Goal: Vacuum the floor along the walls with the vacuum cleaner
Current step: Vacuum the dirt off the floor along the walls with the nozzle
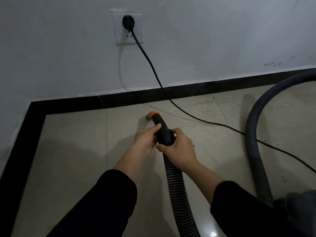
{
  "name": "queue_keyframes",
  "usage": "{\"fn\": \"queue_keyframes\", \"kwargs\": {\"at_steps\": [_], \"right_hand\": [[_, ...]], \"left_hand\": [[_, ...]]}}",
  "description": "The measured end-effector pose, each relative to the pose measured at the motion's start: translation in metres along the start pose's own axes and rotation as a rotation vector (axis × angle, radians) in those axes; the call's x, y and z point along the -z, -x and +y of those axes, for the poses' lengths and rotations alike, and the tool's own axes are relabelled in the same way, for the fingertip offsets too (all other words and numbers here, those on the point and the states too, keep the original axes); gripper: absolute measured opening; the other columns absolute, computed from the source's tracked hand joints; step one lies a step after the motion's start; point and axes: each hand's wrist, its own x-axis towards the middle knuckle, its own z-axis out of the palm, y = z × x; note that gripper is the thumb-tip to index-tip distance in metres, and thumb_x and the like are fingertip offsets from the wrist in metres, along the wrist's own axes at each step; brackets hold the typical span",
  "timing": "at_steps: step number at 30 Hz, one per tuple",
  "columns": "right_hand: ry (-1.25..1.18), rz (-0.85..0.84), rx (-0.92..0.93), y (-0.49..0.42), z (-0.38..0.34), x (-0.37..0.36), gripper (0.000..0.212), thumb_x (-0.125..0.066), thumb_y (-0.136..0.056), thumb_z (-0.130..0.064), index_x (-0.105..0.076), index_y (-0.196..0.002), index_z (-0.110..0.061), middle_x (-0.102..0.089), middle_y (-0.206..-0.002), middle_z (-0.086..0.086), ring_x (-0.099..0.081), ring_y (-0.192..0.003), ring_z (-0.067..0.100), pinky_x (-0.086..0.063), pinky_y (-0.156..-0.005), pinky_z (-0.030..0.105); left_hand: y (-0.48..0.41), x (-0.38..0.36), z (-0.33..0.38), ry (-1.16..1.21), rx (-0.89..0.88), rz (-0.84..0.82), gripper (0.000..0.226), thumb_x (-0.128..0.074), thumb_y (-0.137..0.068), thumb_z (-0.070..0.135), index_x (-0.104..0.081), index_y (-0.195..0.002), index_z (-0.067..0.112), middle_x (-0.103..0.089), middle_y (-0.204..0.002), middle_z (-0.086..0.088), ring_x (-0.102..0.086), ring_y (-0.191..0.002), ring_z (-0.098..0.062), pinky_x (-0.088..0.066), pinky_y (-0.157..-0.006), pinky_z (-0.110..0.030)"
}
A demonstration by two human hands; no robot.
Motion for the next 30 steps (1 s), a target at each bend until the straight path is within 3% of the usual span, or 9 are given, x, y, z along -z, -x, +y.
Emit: {"fn": "queue_keyframes", "kwargs": {"at_steps": [7,15,25,30], "right_hand": [[0.003,-0.025,0.021,-0.004,-0.019,-0.017,0.043,-0.078,-0.075,-0.028,-0.046,-0.103,-0.025,-0.062,-0.089,-0.002,-0.064,-0.077,0.015,-0.058,-0.067,0.035],[0.028,-0.069,0.043,-0.006,-0.038,-0.034,0.049,-0.081,-0.071,-0.03,-0.047,-0.107,-0.026,-0.066,-0.092,0.001,-0.067,-0.077,0.016,-0.06,-0.068,0.038],[0.049,-0.118,0.086,-0.003,-0.053,-0.058,0.059,-0.082,-0.069,-0.031,-0.051,-0.119,-0.023,-0.066,-0.093,-0.002,-0.067,-0.077,0.013,-0.06,-0.069,0.036],[0.084,-0.101,0.12,-0.003,-0.06,-0.072,0.054,-0.079,-0.073,-0.029,-0.05,-0.119,-0.023,-0.065,-0.093,-0.002,-0.065,-0.077,0.011,-0.059,-0.066,0.028]], "left_hand": [[-0.008,0.025,0.015,0.035,0.024,-0.007,0.045,-0.072,-0.087,0.019,-0.059,-0.127,0.001,-0.071,-0.1,-0.009,-0.07,-0.085,-0.017,-0.055,-0.064,-0.024],[-0.017,0.052,0.019,0.148,0.04,-0.01,0.041,-0.073,-0.085,0.021,-0.063,-0.122,0.004,-0.073,-0.104,-0.009,-0.069,-0.095,-0.022,-0.056,-0.086,-0.033],[-0.02,0.085,0.025,0.233,0.025,0.041,0.041,-0.073,-0.085,0.023,-0.064,-0.12,0.006,-0.072,-0.105,-0.01,-0.069,-0.096,-0.024,-0.056,-0.09,-0.036],[-0.023,0.095,0.033,0.229,0.022,0.046,0.039,-0.072,-0.086,0.023,-0.063,-0.121,0.006,-0.07,-0.107,-0.011,-0.068,-0.099,-0.025,-0.053,-0.096,-0.04]]}}
